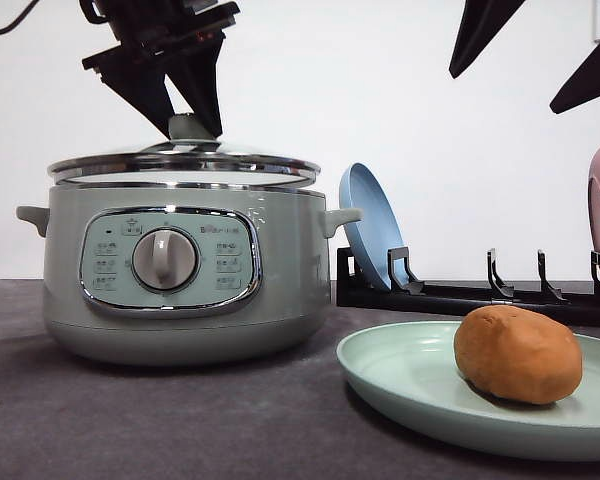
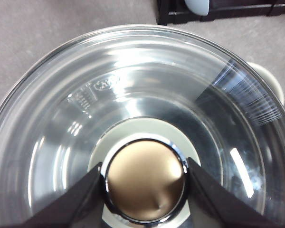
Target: Transfer potato from steamer to green plate
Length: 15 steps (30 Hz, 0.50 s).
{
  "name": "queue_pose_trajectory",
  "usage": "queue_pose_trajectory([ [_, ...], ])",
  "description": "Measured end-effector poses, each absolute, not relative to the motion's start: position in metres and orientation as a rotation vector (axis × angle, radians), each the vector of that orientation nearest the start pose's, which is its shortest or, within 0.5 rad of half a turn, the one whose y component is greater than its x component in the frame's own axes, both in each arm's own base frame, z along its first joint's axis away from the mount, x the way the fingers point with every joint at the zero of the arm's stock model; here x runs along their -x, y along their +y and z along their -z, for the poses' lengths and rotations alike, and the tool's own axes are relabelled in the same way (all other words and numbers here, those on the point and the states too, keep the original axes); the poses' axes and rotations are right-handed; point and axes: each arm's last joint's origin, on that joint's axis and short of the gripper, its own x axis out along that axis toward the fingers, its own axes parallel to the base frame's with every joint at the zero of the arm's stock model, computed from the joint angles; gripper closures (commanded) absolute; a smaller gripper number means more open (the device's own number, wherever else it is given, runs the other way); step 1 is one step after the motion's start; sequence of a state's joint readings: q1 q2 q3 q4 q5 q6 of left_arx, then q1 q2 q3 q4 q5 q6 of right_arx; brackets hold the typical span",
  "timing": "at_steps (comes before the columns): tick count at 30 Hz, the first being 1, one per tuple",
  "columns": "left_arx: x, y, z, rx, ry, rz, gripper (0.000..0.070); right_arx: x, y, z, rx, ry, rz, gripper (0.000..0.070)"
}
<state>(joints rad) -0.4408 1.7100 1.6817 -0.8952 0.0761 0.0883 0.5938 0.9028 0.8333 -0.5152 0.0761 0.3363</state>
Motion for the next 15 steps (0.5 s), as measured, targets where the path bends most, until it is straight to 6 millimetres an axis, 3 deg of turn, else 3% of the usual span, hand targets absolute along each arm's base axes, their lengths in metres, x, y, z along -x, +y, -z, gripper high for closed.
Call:
queue_pose_trajectory([
  [15,-0.3274,-0.157,-0.3388,-0.255,0.901,0.519,0.0699,-0.1554,0.1014,-0.3003,-0.109,0.624,-0.381,0.0079],
])
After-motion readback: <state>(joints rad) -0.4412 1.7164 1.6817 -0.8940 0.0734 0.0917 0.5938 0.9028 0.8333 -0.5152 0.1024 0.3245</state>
